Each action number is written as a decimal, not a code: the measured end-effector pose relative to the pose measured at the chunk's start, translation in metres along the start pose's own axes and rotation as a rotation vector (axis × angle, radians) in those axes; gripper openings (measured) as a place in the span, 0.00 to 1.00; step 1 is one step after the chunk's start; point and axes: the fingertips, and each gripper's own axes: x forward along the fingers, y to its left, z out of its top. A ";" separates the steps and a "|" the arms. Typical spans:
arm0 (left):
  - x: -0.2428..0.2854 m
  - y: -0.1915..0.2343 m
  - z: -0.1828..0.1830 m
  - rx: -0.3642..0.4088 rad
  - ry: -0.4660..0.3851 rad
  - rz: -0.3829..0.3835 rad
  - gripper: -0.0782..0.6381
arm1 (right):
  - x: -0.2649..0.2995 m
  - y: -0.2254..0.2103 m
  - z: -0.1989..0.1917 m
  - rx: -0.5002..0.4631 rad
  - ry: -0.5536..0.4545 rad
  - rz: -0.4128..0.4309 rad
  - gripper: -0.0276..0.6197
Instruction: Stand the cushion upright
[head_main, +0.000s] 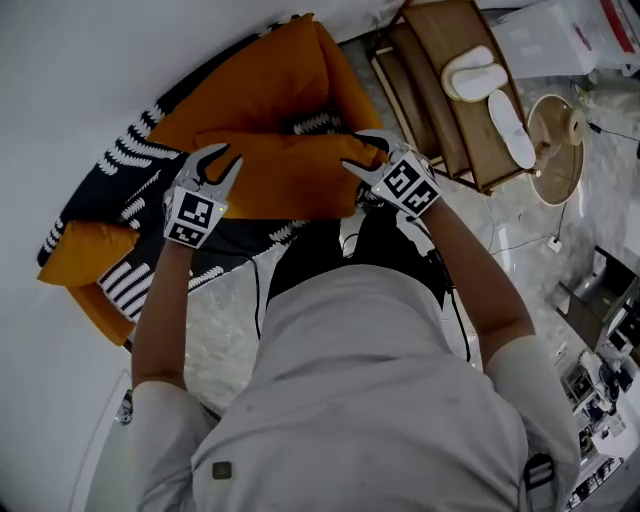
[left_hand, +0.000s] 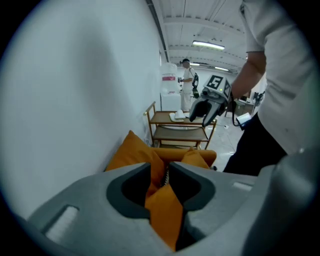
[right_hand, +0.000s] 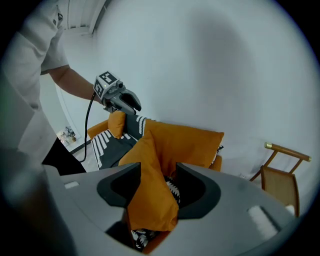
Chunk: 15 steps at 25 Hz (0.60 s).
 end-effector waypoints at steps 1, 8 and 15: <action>0.008 -0.003 -0.009 -0.002 0.028 -0.037 0.29 | 0.006 -0.002 -0.009 0.003 0.023 0.004 0.40; 0.056 -0.007 -0.066 0.078 0.198 -0.169 0.36 | 0.051 -0.015 -0.066 0.061 0.166 0.062 0.49; 0.099 -0.006 -0.115 0.129 0.309 -0.245 0.45 | 0.093 -0.023 -0.113 0.090 0.262 0.098 0.51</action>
